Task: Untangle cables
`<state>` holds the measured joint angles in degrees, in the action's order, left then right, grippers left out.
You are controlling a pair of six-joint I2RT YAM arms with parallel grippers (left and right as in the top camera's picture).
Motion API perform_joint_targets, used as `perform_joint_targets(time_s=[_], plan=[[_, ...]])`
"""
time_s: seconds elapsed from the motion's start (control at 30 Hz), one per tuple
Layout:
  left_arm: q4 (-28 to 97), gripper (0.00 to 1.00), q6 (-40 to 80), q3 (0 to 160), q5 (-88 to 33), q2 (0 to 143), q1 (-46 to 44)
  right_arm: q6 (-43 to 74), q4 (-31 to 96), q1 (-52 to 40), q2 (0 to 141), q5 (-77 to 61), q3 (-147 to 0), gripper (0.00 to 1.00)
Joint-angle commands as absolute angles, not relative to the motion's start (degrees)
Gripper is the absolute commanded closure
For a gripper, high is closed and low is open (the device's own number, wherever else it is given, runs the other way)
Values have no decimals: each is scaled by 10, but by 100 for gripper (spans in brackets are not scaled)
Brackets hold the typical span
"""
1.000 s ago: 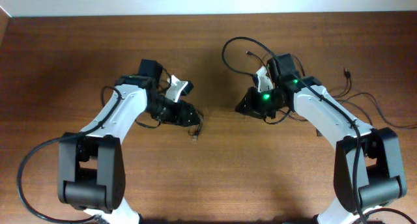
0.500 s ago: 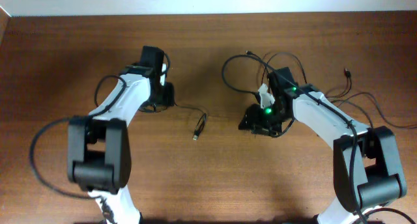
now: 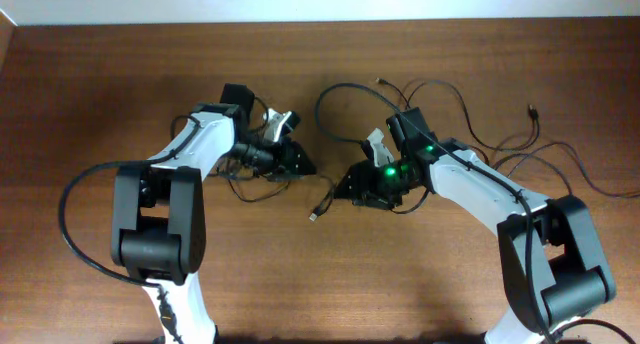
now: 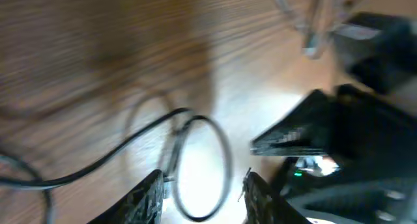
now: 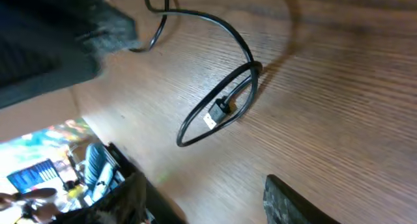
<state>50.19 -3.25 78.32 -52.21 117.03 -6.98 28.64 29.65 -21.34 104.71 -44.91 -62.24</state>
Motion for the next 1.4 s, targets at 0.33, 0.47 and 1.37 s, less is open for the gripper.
perform_joint_targets(time_s=[0.33, 0.47, 1.37], plan=[[484, 37, 43, 878, -119, 1185, 39, 427, 173, -372, 1039, -213, -619, 43], [412, 47, 43, 823, -120, 1201, 39, 427, 136, -407, 1047, -182, -619, 43], [479, 92, 31, 747, -167, 1233, -70, 646, 5, -400, 1149, -148, -619, 52]])
